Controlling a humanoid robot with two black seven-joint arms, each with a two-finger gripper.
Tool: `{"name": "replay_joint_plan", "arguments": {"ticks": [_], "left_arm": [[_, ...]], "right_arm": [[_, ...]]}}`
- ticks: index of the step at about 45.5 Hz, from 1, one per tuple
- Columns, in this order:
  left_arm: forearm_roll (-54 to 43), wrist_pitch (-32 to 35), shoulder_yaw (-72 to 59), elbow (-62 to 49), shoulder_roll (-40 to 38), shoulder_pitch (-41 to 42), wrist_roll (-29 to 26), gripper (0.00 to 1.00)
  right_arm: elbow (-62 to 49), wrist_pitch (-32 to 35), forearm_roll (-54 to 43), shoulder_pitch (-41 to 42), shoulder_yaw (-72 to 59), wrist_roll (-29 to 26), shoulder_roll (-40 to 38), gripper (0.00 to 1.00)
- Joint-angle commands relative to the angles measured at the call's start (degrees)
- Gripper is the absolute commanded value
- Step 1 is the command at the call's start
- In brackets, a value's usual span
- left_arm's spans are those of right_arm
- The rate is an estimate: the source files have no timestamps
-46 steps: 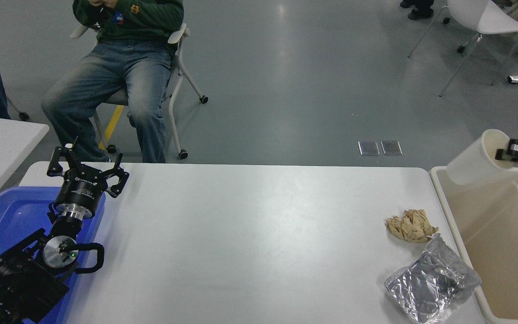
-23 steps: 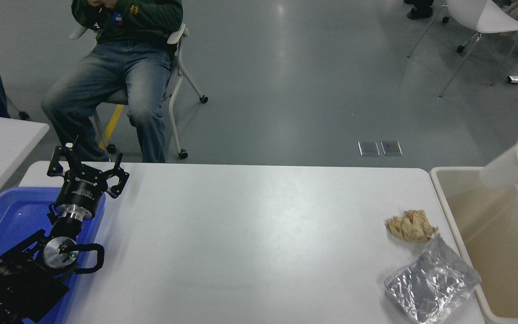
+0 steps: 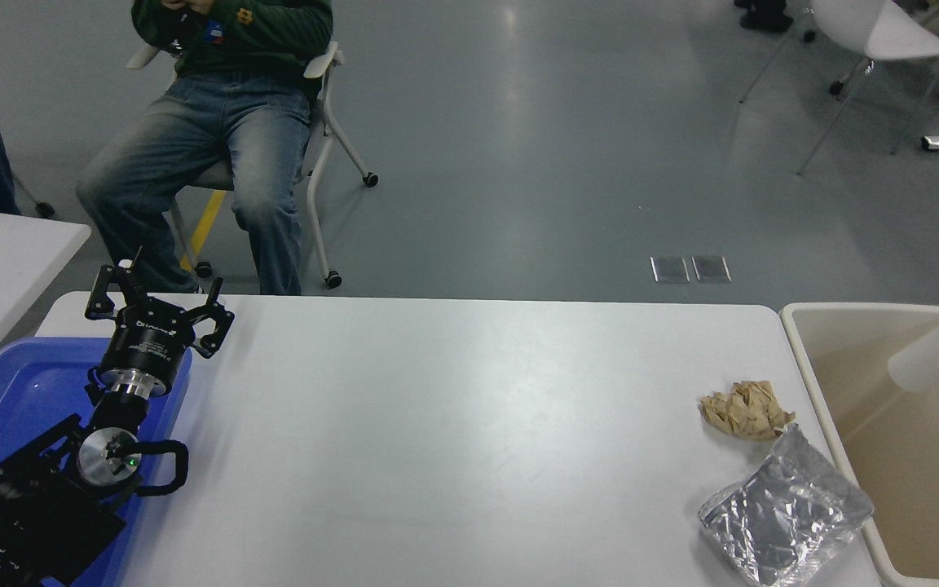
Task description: Clean the table surface
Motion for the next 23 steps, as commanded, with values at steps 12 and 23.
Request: {"name": "replay_joint_plan", "arguments": {"ticks": [12,23], "left_arm": [[0.0,0.0,0.0,0.0,0.0,0.0,0.0,1.00],[0.0,0.0,0.0,0.0,0.0,0.0,0.0,1.00]], "right_arm": [[-26.6,0.1,0.2,-11.1,0.3,6.7,14.7,0.00],[-32.1,0.0,0.2,-12.1,-0.3,7.4,18.6,0.00]]}}
